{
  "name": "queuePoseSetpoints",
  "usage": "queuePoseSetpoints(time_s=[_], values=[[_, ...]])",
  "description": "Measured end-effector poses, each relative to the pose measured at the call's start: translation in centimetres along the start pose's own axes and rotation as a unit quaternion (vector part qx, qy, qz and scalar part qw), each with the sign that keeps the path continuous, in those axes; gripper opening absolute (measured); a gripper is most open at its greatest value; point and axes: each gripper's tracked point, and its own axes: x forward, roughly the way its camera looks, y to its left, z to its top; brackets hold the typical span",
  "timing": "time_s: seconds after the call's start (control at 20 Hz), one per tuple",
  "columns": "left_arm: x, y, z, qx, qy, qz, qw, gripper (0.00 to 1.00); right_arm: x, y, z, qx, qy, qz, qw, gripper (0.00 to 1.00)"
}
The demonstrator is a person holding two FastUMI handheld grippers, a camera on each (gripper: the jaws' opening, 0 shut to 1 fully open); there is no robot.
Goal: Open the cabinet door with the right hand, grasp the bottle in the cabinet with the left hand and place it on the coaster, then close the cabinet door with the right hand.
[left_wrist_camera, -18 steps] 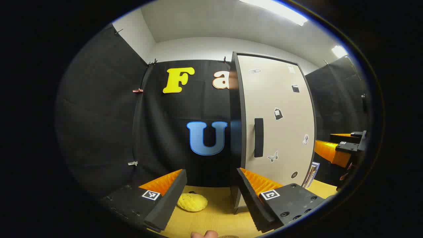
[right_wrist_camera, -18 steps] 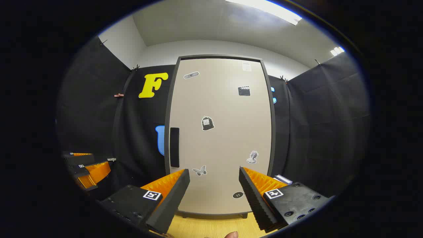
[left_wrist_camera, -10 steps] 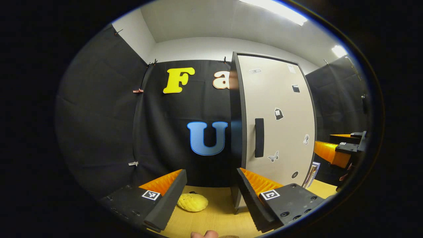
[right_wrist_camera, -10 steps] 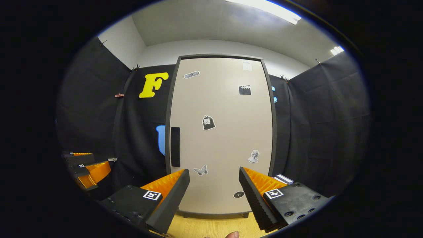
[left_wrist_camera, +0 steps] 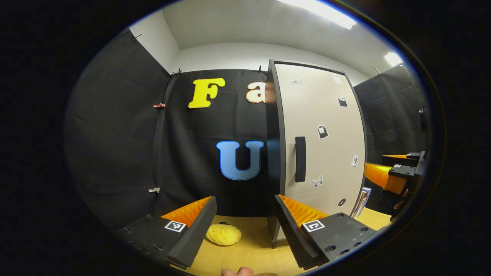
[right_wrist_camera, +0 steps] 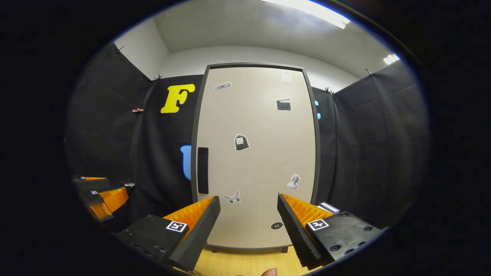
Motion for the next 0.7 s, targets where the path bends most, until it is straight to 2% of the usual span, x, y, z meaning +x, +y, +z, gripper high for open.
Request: queuePoseSetpoints(time_s=[0.4, 0.7], values=[[0.3, 0.7, -0.1, -0.003, 0.0, 0.002, 1.0, 0.95, 1.0, 1.1, 0.3, -0.003, -0.005, 0.007, 1.0, 0.97], [0.9, 2.1, -0.2, 0.001, -0.001, 0.008, 1.0, 0.95, 5.2, 4.5, 0.4, 0.01, -0.002, 0.032, 0.999, 0.97]])
